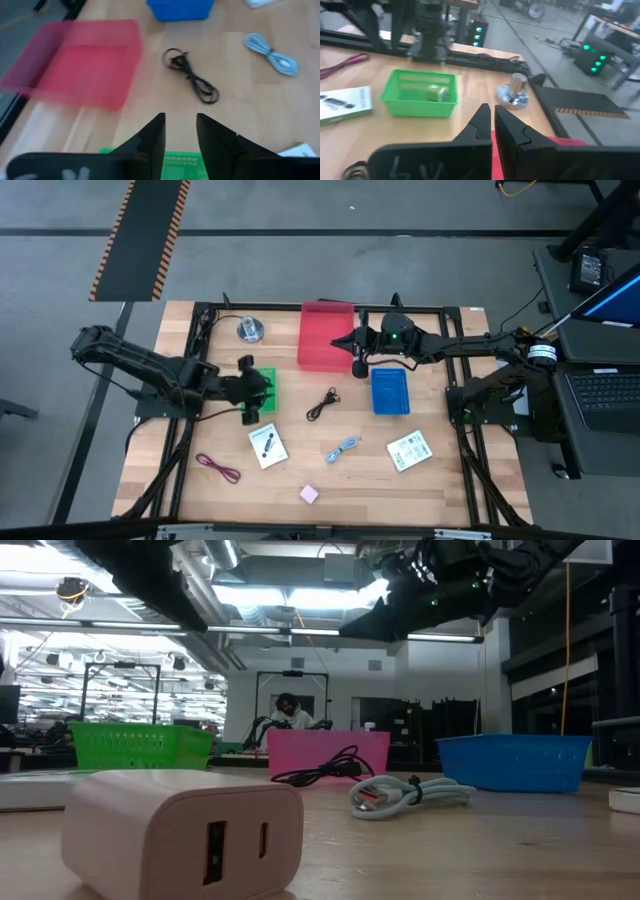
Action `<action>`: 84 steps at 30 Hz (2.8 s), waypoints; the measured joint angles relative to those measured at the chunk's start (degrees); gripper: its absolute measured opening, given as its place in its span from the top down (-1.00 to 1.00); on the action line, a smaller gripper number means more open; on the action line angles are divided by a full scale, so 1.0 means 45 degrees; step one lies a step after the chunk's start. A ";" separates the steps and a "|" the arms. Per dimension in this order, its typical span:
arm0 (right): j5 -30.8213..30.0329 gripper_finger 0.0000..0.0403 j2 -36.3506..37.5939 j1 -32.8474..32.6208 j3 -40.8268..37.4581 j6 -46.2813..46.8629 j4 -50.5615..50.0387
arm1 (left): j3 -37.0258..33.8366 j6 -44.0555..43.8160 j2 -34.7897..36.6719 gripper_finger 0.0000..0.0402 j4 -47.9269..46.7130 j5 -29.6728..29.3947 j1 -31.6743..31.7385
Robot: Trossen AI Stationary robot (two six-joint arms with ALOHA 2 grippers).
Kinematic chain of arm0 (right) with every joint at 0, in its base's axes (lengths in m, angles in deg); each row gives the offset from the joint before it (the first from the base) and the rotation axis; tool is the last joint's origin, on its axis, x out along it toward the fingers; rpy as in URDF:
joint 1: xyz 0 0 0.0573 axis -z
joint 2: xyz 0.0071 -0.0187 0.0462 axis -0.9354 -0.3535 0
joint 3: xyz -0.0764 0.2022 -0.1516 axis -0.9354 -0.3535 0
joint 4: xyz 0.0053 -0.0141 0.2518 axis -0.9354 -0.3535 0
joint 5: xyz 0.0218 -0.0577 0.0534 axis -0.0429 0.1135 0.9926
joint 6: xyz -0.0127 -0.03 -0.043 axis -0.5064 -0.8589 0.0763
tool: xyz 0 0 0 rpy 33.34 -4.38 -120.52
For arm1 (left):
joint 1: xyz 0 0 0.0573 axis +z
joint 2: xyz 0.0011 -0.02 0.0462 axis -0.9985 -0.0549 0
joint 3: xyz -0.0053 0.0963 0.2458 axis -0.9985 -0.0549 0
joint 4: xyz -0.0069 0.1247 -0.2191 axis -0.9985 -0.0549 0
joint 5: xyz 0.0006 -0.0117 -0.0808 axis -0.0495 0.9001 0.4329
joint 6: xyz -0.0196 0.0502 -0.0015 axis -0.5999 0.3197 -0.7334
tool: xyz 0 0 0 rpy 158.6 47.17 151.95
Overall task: Pick and place items into bin
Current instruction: Put the black charger cable into the blue basket
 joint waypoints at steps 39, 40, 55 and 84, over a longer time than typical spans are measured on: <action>-0.2129 0.98 0.2428 -0.3717 -0.0628 0.1438 -0.4567 | -0.0663 0.1100 -0.2969 0.99 0.4701 0.2214 0.0607; -0.2250 0.98 0.2585 -0.3837 -0.0854 0.1438 -0.4319 | -0.0482 0.0935 -0.3292 1.00 0.4700 0.2209 0.0728; -0.3317 0.98 0.6002 -0.4145 -0.2920 0.1406 -0.3565 | 0.2680 -0.0090 -0.7091 0.73 0.3808 0.2326 0.1806; -0.3320 0.98 0.6595 -0.4145 -0.3501 0.1778 -0.3778 | 0.3603 -0.2353 -1.0856 0.06 0.4168 0.2628 0.1893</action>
